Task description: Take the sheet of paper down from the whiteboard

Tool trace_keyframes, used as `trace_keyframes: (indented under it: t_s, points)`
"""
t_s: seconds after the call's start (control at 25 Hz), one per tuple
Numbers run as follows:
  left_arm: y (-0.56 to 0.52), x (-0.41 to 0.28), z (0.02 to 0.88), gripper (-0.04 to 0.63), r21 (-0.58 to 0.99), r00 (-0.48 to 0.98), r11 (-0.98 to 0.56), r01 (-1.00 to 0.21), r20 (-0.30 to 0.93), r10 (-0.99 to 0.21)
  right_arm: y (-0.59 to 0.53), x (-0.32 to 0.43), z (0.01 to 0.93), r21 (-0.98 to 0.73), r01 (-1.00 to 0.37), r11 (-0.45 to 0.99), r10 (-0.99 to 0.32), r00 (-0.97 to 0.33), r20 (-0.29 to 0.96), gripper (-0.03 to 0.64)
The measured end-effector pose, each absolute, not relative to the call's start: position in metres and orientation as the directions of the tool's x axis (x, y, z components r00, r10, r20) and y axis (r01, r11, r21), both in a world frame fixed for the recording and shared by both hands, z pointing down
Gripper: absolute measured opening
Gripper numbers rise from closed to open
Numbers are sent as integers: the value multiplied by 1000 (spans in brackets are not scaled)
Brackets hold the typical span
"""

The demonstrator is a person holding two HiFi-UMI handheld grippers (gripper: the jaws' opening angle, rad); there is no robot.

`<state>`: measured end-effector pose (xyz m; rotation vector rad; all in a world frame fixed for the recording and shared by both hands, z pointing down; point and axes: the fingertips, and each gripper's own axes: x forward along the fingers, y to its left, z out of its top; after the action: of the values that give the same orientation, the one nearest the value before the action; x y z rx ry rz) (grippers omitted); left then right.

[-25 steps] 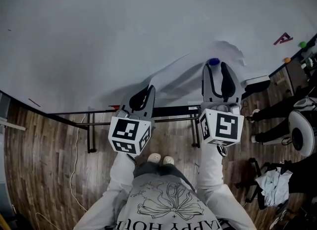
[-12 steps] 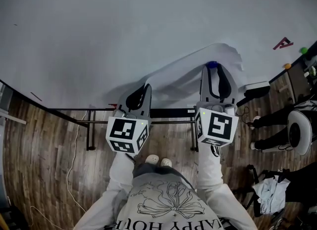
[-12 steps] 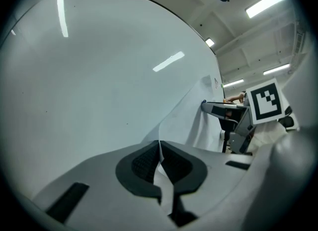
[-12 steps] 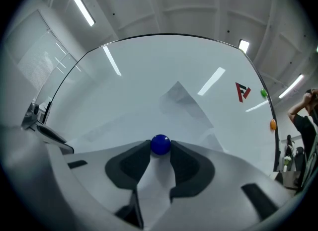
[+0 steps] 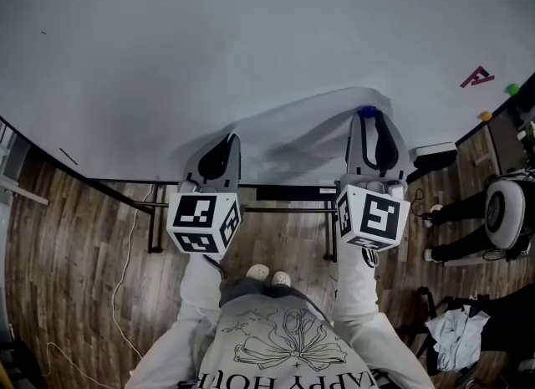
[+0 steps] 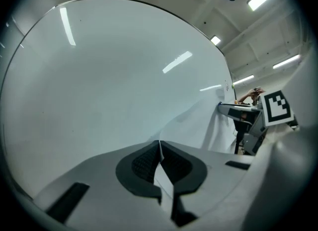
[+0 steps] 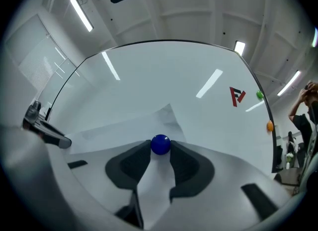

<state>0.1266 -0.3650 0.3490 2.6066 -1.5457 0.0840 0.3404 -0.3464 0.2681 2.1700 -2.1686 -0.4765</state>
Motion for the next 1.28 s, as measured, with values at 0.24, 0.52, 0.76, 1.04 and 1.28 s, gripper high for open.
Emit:
trace_keyframes:
  t_s: [0.24, 0.52, 0.76, 1.04, 1.28]
  points:
    - [-369, 75, 333, 5, 16, 355, -355, -935, 95, -930, -343, 356, 260, 209, -977, -37, -980, -5, -198, 120]
    - [-363, 45, 312, 6, -95, 271, -279, -956, 86, -959, -346, 363, 259, 191, -981, -37, -983, 1, -185, 120]
    - [-358, 43, 303, 6, -140, 260, -270, -953, 82, -962, -352, 365, 263, 176, -984, -25, -986, -4, -165, 120]
    - [-354, 50, 298, 6, -164, 268, -278, -946, 84, -960, -351, 366, 262, 169, -985, -20, -986, -8, -164, 123]
    - [-354, 63, 293, 6, -185, 274, -284, -941, 78, -959, -335, 363, 257, 142, -990, -13, -980, -16, -200, 127]
